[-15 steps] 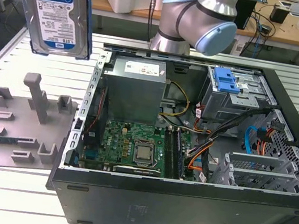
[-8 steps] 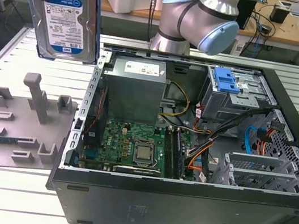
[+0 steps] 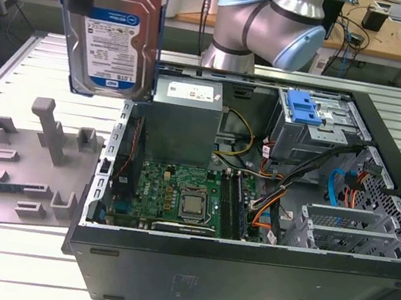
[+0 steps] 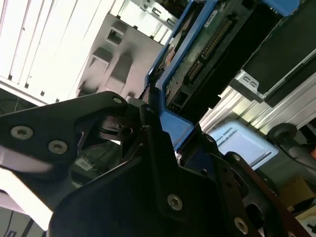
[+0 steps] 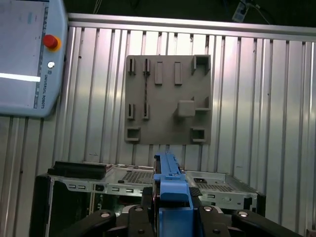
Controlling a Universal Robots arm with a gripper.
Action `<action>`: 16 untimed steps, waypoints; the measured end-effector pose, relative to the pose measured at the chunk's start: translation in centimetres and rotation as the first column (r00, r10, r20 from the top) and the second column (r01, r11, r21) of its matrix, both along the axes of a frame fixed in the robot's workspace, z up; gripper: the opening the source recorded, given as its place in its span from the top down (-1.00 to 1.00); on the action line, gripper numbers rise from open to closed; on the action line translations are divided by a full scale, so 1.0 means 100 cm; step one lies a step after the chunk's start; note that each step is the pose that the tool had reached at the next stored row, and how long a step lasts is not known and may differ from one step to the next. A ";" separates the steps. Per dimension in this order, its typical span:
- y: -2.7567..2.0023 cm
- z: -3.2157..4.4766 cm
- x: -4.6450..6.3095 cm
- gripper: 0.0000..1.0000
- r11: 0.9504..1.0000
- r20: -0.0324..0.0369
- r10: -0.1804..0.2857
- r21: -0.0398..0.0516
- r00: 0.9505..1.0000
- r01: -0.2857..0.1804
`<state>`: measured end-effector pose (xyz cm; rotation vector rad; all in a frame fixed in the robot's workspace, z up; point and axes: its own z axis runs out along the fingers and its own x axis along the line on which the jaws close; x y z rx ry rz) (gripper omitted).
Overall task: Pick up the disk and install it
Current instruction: 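Pick up the disk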
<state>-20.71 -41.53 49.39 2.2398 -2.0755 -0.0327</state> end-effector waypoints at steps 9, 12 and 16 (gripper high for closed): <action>-0.0065 0.0021 0.041 0.26 1.000 -0.011 0.000 -0.001 1.000 0.000; -0.0082 0.0027 0.055 0.26 1.000 -0.013 0.000 -0.001 1.000 0.000; -0.0113 0.0035 0.078 0.26 1.000 -0.016 0.000 -0.001 1.000 0.000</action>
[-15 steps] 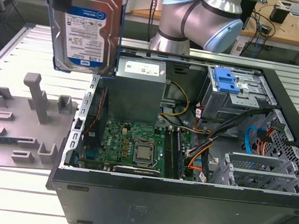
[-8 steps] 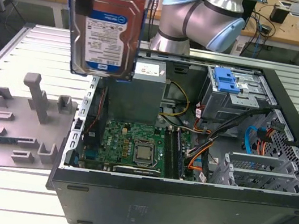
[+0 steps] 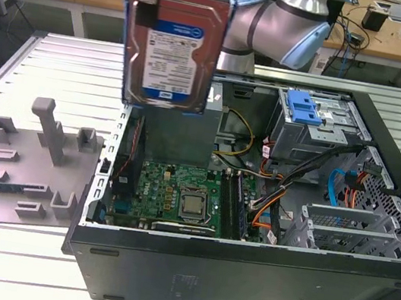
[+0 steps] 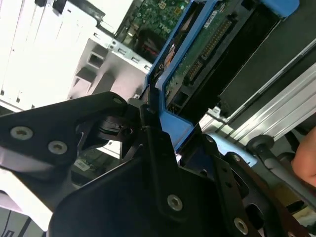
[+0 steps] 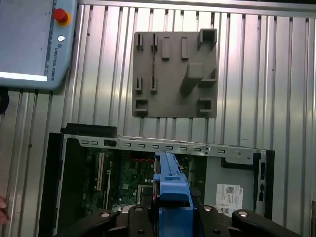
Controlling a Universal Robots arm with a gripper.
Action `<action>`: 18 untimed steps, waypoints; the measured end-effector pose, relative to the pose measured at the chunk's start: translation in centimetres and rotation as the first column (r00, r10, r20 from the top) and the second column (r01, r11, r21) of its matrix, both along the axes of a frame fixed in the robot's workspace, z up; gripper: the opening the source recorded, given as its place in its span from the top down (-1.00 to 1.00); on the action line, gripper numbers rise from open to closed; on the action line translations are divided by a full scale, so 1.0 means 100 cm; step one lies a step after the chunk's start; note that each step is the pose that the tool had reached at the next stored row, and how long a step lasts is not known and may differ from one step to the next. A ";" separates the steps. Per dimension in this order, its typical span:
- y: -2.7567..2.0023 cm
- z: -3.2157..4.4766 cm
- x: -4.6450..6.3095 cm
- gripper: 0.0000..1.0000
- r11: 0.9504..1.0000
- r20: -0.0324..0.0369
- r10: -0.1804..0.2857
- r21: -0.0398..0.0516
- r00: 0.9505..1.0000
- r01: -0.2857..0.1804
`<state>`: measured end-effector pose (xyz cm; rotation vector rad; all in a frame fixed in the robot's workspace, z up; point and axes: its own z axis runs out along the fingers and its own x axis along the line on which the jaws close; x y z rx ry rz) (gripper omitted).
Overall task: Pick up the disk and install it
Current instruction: 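Pick up the disk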
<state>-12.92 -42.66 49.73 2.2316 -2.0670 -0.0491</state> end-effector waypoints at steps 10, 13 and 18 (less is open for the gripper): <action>-0.0093 0.0019 0.060 0.26 1.000 -0.011 0.000 0.000 1.000 0.000; -0.0123 0.0023 0.075 0.26 1.000 -0.015 0.000 0.000 1.000 0.000; -0.0179 0.0031 0.101 0.26 1.000 -0.023 0.000 0.000 1.000 0.000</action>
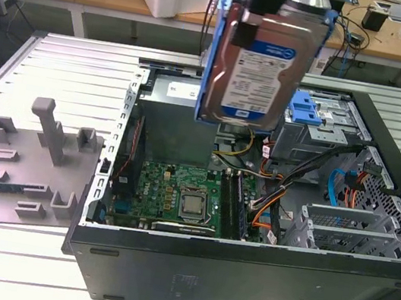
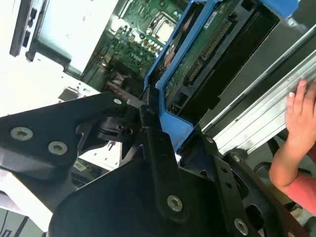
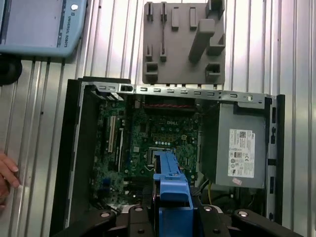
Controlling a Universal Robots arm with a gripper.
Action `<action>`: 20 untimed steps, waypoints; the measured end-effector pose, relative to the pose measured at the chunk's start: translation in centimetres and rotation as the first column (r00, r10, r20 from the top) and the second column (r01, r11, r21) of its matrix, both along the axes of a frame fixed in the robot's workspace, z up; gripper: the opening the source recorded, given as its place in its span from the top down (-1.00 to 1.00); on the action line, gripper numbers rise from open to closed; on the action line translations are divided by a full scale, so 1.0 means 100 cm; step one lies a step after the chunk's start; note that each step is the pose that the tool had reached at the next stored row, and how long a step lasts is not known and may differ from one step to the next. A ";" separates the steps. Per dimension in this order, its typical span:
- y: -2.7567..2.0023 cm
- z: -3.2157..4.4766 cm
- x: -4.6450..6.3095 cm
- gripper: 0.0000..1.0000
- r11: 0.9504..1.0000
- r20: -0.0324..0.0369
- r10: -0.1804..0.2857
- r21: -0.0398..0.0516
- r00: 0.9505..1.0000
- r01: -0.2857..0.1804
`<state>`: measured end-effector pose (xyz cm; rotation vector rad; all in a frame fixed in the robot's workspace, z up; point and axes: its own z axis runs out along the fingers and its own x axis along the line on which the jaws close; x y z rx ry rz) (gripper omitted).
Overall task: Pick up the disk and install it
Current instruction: 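Pick up the disk, then insert the disk into the insertion slot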
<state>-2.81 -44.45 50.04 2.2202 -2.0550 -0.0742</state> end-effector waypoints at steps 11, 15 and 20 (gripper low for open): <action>-0.0153 0.0010 0.052 0.26 1.000 -0.016 0.000 -0.001 1.000 0.000; -0.0156 0.0010 0.054 0.26 1.000 -0.016 0.000 -0.001 1.000 0.000; -0.0156 0.0010 0.053 0.26 1.000 -0.015 0.000 -0.001 1.000 0.000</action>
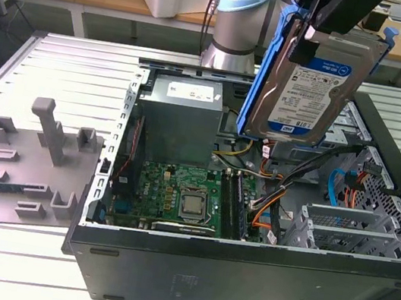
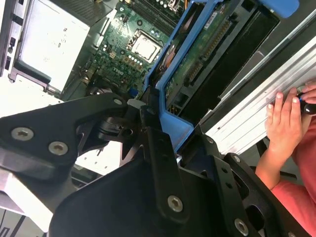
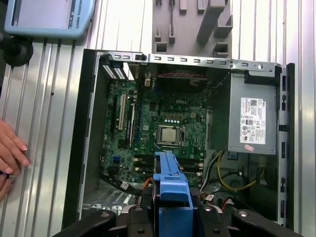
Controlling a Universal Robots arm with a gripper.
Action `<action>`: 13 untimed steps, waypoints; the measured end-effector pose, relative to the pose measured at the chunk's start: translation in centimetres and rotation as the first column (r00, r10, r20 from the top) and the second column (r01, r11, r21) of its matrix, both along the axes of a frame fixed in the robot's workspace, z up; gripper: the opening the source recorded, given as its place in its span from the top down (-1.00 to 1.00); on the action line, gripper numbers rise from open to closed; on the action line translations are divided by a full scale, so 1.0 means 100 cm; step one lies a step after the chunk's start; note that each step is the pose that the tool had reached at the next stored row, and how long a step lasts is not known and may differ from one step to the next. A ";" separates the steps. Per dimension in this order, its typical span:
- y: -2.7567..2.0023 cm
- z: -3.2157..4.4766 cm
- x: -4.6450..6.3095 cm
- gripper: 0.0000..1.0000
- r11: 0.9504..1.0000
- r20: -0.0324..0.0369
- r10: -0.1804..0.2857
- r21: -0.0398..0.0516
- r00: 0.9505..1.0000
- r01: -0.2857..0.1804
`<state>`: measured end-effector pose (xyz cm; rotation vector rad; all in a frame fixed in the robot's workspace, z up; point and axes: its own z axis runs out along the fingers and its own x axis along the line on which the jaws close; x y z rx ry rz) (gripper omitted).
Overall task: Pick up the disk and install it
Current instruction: 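Insert the disk into the insertion slot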
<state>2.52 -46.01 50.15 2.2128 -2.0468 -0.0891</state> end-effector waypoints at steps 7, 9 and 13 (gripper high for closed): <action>0.0000 0.0000 -0.001 0.26 1.000 0.002 0.000 0.000 1.000 0.000; 0.0001 0.0000 -0.001 0.26 1.000 0.002 0.000 0.000 1.000 0.000; 0.0000 -0.0001 -0.001 0.26 1.000 0.008 0.007 0.000 1.000 -0.007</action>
